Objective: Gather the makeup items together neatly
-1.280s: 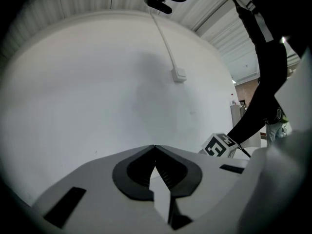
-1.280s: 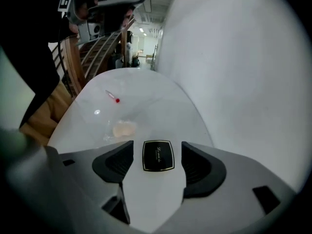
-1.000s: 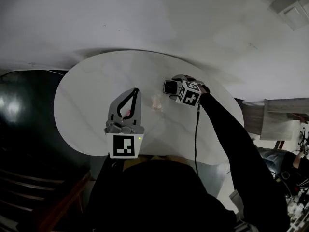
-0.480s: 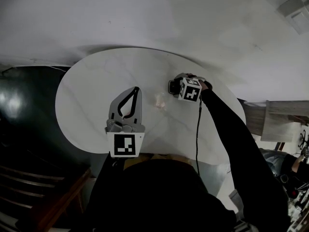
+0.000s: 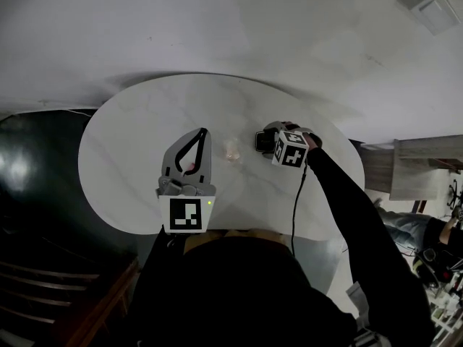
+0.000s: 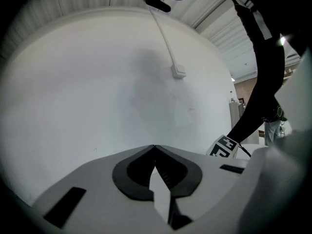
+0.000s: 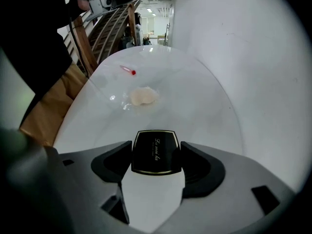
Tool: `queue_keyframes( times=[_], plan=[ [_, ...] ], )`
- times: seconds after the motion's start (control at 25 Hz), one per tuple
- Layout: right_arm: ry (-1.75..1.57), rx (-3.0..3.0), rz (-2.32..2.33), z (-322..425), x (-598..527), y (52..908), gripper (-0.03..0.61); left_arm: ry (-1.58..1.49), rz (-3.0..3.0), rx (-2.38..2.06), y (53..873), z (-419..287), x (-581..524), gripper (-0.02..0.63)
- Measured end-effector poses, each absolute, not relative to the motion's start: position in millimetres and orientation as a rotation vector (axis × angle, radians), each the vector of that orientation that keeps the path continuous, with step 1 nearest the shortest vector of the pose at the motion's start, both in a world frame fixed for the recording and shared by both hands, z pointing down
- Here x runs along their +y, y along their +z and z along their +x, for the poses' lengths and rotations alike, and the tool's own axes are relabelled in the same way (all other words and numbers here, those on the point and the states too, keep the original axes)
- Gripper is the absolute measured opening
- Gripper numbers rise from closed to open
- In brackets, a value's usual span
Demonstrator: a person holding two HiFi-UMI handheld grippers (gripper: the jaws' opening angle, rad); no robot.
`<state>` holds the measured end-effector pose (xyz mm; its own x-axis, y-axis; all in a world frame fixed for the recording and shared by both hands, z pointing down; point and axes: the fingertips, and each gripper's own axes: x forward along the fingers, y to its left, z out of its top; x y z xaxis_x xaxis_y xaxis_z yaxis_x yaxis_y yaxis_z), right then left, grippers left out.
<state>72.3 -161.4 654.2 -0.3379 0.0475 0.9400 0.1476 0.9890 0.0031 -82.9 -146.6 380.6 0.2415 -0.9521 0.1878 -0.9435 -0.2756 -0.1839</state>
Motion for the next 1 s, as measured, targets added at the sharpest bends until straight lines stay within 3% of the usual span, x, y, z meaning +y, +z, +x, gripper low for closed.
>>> queue_keyframes(
  times=[0.68,1.0],
  plan=[
    [-0.049,-1.949,-0.045,91,-132,665,0.327,-0.421,-2.512,1.765,379,-56,-150,0.017],
    [0.006,-2.115,0.164,76,-156,603,0.327,-0.379,-2.514,1.77,375,-60,-155,0.017]
  ],
)
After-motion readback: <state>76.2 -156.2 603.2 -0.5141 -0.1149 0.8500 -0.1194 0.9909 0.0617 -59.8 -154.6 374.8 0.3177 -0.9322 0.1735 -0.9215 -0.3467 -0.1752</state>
